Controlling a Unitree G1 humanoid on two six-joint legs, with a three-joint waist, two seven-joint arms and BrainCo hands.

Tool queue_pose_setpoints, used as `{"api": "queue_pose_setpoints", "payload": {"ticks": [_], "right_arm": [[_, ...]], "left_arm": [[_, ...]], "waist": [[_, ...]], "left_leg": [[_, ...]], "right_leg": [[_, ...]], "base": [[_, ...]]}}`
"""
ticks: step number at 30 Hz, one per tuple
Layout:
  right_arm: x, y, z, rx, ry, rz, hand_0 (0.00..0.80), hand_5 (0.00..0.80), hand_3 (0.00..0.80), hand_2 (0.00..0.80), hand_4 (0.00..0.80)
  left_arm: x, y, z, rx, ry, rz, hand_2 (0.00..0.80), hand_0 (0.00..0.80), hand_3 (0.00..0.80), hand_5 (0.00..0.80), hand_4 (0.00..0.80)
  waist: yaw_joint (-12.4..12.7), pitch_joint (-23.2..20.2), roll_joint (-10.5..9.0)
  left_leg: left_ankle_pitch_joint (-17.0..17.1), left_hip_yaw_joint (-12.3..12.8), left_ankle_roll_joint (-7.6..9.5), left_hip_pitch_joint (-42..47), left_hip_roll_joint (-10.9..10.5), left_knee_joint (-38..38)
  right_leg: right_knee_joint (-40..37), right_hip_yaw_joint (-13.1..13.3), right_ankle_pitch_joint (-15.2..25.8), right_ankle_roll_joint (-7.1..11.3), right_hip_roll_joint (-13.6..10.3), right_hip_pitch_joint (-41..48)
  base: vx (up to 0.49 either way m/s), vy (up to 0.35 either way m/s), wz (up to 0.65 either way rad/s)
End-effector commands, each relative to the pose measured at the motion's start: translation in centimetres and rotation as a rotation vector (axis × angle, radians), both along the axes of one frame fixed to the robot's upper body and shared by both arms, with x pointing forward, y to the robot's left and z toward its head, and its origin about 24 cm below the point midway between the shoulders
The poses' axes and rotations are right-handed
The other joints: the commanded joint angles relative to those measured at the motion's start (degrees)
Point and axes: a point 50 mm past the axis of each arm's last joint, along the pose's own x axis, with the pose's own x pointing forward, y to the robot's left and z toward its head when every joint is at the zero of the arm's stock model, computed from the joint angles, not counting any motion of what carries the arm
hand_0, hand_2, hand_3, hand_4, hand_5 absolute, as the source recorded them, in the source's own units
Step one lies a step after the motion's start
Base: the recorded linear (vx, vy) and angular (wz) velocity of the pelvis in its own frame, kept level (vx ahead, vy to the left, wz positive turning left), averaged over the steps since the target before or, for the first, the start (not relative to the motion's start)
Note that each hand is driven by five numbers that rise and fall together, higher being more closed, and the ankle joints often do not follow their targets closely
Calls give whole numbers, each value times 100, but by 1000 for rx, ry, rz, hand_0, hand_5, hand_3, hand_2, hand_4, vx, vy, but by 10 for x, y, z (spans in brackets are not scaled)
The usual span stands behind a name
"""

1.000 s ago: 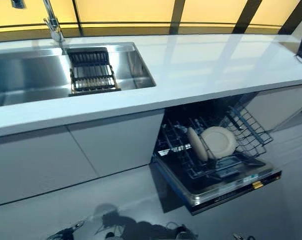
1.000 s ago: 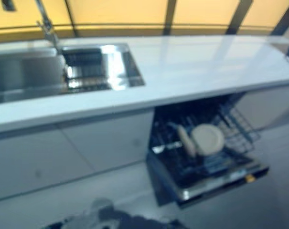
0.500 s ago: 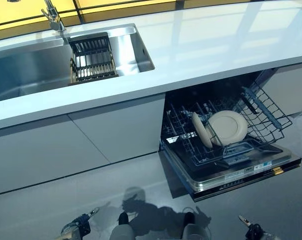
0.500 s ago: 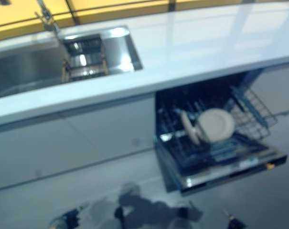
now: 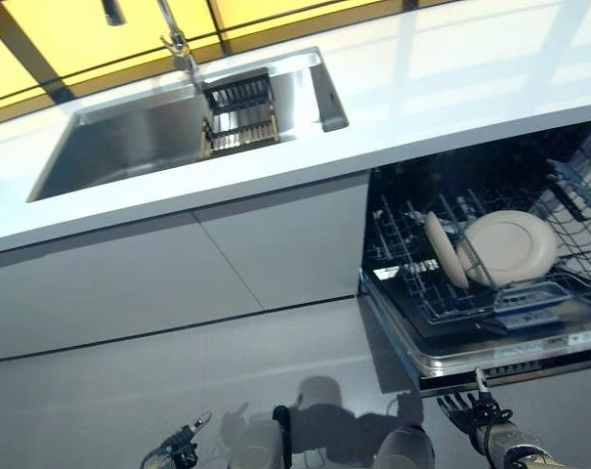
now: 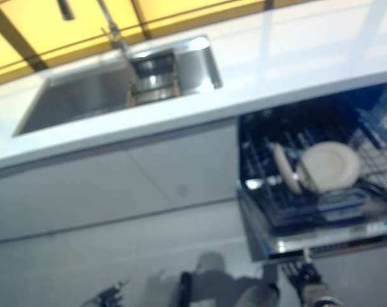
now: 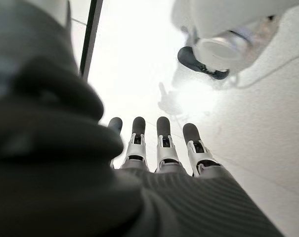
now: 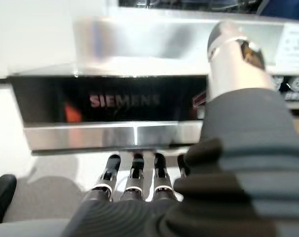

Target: Take plates into dishwasher

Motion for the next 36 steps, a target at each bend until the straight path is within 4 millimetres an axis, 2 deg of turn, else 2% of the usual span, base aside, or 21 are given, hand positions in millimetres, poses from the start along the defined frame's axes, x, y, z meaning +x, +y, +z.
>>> {"api": "queue_pose_setpoints", "payload": {"ticks": [1, 5, 9, 15, 18, 23, 28, 36], "right_arm": [[62, 17, 31, 82, -397, -53, 0, 0, 0, 0, 0], [106, 30, 64, 107, -619, -74, 0, 0, 0, 0, 0], [141, 42, 98, 60, -753, 9, 0, 0, 0, 0, 0], [167, 50, 132, -5, -888, 116, 0, 0, 0, 0, 0], [176, 51, 147, -39, -927, 160, 0, 0, 0, 0, 0], [181, 50, 154, -90, -910, 219, 0, 0, 0, 0, 0], [175, 41, 145, -138, -841, 257, 0, 0, 0, 0, 0], [170, 34, 141, -160, -814, 283, 0, 0, 0, 0, 0]], "left_arm": [[-1, -2, 0, -6, -18, -10, 0, 0, 0, 0, 0], [-18, -12, -6, -30, 22, -31, 0, 0, 0, 0, 0], [-21, -11, -6, -23, 49, -65, 0, 0, 0, 0, 0], [-26, 0, -4, 8, 86, -103, 0, 0, 0, 0, 0], [-29, 11, -2, 37, 109, -124, 0, 0, 0, 0, 0], [-29, 20, 0, 76, 122, -130, 0, 0, 0, 0, 0], [-30, 30, 3, 101, 124, -129, 0, 0, 0, 0, 0], [-33, 40, 6, 132, 124, -129, 0, 0, 0, 0, 0]], "waist": [[194, -144, 131], [291, -235, 254], [388, -242, 265], [551, -217, 112], [630, -196, -35], [709, -212, -244], [748, -289, -427], [783, -386, -532]], "left_leg": [[-190, 97, 434, -52, -52, 474], [-300, 61, 457, 38, -184, 642], [-381, 39, 465, 96, -251, 785], [-457, -3, 472, 167, -233, 954], [-449, -23, 470, 226, -174, 984], [-379, -44, 462, 344, -83, 853], [-190, -41, 478, 488, 14, 524], [93, -28, 424, 597, 132, 100]], "right_leg": [[653, -14, -382, -757, 197, 208], [908, -89, -522, -819, 80, 343], [1058, -184, -596, -859, 46, 496], [1091, -348, -600, -845, 55, 755], [1023, -433, -539, -814, 103, 909], [705, -518, -381, -715, 190, 1163], [236, -600, -154, -630, 338, 1358], [-292, -652, 57, -527, 538, 1481]], "base": [[88, 96, 11], [114, 122, 14], [80, 51, 10], [62, -19, 15], [61, -59, 19], [38, -52, 11], [16, -59, 28], [-14, -35, -6]]}}
